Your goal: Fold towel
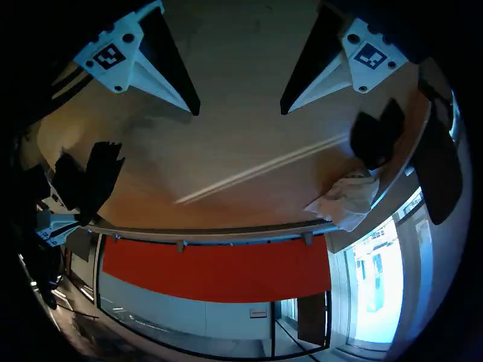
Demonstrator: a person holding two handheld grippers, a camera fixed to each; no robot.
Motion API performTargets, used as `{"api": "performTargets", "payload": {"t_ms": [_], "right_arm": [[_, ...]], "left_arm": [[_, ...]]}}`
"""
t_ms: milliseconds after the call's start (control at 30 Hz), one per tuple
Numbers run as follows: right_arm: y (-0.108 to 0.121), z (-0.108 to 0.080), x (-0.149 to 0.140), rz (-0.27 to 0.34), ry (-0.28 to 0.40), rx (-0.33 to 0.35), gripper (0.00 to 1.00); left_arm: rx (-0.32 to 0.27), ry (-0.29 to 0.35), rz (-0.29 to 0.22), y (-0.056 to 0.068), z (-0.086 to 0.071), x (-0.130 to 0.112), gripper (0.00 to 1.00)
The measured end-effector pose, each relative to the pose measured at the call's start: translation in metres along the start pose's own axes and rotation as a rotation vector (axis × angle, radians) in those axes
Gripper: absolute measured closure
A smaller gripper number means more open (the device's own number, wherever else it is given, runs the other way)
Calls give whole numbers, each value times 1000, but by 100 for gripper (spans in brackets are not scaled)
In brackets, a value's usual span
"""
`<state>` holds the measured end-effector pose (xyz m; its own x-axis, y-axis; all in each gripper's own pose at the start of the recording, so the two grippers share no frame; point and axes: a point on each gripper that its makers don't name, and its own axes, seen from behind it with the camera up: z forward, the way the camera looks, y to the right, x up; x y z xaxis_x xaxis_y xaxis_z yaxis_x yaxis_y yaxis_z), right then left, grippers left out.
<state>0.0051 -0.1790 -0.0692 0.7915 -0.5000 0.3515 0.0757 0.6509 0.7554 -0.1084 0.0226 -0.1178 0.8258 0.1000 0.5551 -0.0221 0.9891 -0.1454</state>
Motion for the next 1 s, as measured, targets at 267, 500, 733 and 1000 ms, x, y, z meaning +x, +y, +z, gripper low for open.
{"api": "performTargets", "payload": {"t_ms": [267,500,733,1000], "right_arm": [[28,-17,1,33,10,-39,95],[60,-33,-5,54,10,-81,95],[96,-49,-11,66,7,-123,95],[139,-66,-23,100,0,-174,95]], "left_arm": [[-10,0,9,6,5,4,1],[-14,0,16,9,9,8,1],[-14,-5,22,11,12,9,1],[-10,-13,24,12,15,11,1]]}}
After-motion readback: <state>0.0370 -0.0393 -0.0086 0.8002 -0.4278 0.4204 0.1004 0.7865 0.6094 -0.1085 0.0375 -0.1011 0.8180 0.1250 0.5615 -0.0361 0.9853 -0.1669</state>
